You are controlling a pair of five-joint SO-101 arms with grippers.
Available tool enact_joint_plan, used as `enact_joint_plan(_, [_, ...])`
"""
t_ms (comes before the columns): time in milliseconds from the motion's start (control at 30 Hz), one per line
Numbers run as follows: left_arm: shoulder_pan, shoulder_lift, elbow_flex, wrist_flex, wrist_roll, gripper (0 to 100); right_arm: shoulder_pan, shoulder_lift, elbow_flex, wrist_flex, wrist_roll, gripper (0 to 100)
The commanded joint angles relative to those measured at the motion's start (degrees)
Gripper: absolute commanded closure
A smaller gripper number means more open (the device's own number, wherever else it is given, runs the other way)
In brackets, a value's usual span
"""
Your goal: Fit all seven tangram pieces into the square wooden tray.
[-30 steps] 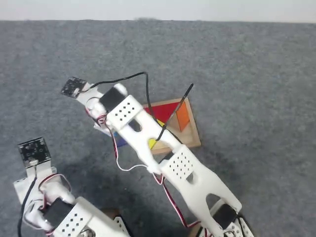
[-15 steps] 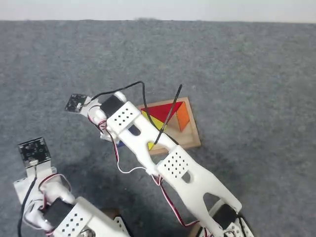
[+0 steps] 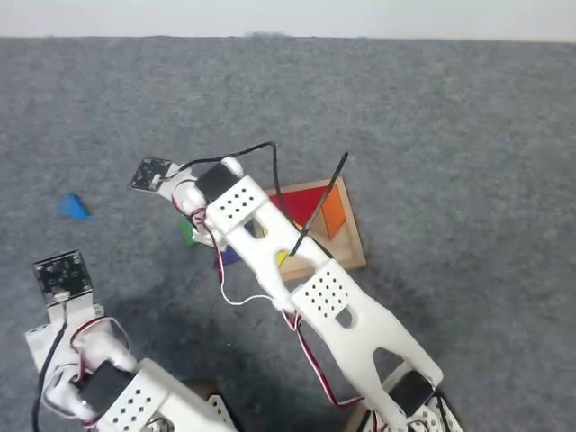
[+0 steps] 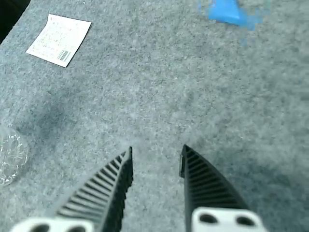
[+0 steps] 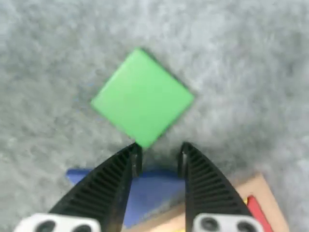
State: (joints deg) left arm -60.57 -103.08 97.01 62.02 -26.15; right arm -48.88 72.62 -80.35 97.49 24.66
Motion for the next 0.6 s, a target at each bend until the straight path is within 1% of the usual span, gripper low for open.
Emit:
enact_joint_plan(0, [0.44, -0.53, -0.48, 0.26, -0.44, 85, 1.45, -8.48, -2.11, 3.91, -1.23, 88.3])
enact_joint_plan(133, [0.35, -0.53, -0.48, 0.26, -0.44, 85, 0.92, -12.97, -2.11, 3.47, -5.89, 86.6])
enact_joint_plan(200, [0.44, -0.53, -0.48, 0.26, -0.44, 85, -0.40, -13.67, -2.11, 2.24, -5.89, 81.9])
enact_joint_plan(300, [0.44, -0.53, -0.48, 0.26, -0.44, 85, -2.42, -12.79, -1.58, -2.07, -4.57, 72.3])
enact_joint_plan(367, [0.44, -0.53, -0.48, 0.26, -0.44, 85, -4.09, -11.03, -1.58, -4.97, -6.15, 67.3])
enact_joint_plan(467, [0.44, -0.53, -0.48, 0.26, -0.44, 85, -6.46, -8.57, -2.02, -8.13, -12.92, 67.3])
enact_joint_plan(567, [0.44, -0.53, -0.48, 0.26, -0.44, 85, -7.16, -7.08, -2.02, -11.21, -24.09, 72.5])
